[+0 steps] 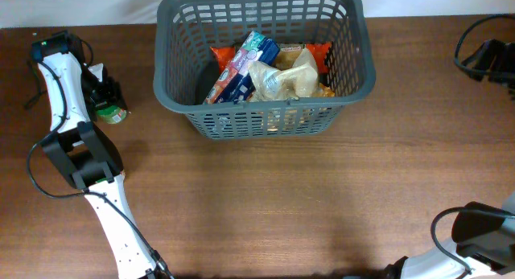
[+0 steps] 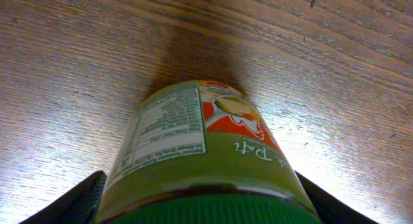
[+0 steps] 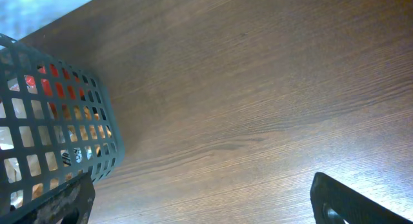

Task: Pack container
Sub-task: 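Grasp the far green-lidded jar with the left gripper, then carry the green-lidded jar toward the basket with the left gripper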

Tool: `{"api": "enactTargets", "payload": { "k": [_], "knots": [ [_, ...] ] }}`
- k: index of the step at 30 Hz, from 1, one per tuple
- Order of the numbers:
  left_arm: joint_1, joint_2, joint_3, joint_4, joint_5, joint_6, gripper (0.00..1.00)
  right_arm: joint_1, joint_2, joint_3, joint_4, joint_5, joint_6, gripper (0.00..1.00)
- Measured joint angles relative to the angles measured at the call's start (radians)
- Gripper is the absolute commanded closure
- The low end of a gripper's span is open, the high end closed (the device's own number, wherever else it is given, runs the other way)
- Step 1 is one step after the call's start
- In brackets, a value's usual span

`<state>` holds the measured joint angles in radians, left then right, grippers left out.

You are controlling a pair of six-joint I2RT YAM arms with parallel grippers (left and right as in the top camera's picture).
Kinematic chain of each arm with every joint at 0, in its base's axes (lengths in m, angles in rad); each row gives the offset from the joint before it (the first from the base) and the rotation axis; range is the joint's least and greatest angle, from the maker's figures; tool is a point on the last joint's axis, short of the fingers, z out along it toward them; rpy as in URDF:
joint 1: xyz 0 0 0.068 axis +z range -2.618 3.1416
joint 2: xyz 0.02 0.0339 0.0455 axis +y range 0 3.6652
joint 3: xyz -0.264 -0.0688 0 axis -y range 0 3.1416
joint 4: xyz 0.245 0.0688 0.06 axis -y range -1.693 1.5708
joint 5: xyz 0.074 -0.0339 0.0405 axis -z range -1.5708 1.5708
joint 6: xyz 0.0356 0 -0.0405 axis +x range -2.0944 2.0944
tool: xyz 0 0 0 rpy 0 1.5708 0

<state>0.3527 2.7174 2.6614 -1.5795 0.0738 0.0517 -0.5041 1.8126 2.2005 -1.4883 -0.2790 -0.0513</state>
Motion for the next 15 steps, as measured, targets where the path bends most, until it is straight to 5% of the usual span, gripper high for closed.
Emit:
{"api": "enactTargets", "payload": {
  "k": [6, 15],
  "knots": [
    [0.0, -0.003, 0.005, -0.003, 0.004, 0.003, 0.98, 0.0, 0.0, 0.0, 0.0, 0.0, 0.0, 0.01],
    [0.0, 0.013, 0.091, -0.099, 0.005, 0.004, 0.98, 0.0, 0.0, 0.0, 0.0, 0.0, 0.0, 0.01]
  ]
}}
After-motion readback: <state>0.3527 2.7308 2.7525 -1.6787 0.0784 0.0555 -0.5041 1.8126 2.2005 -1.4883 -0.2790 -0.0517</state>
